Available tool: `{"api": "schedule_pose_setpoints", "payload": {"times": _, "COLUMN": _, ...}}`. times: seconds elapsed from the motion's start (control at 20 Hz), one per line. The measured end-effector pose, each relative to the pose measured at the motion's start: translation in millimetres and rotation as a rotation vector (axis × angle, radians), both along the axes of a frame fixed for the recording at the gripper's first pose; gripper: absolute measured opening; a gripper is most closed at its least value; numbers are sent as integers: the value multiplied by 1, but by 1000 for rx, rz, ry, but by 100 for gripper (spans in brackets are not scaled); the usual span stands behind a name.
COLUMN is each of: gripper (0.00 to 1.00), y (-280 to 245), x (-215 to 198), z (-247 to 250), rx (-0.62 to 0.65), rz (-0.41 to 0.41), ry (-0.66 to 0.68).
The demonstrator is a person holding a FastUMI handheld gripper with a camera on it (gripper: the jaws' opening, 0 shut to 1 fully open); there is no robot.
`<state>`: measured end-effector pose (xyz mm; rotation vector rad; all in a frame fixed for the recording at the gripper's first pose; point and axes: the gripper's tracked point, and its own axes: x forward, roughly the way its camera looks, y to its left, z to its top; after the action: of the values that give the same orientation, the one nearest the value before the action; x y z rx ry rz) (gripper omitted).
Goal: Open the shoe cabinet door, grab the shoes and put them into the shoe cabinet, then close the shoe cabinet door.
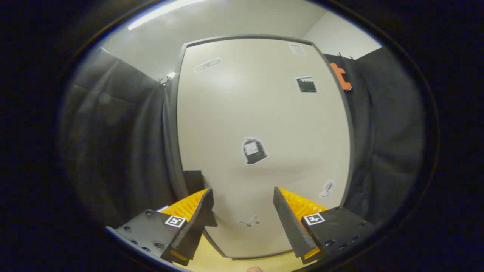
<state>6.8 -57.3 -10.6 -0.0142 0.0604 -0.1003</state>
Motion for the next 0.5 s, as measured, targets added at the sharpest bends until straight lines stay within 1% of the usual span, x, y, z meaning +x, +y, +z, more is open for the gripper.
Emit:
{"api": "schedule_pose_setpoints", "payload": {"times": 0.2, "gripper": 97, "y": -84, "x": -22, "z": 24, "rx": -87, "rz": -89, "ry": -46}}
{"api": "schedule_pose_setpoints", "payload": {"times": 0.5, "gripper": 97, "y": -205, "x": -44, "z": 53, "rx": -179, "rz": -152, "ry": -68}}
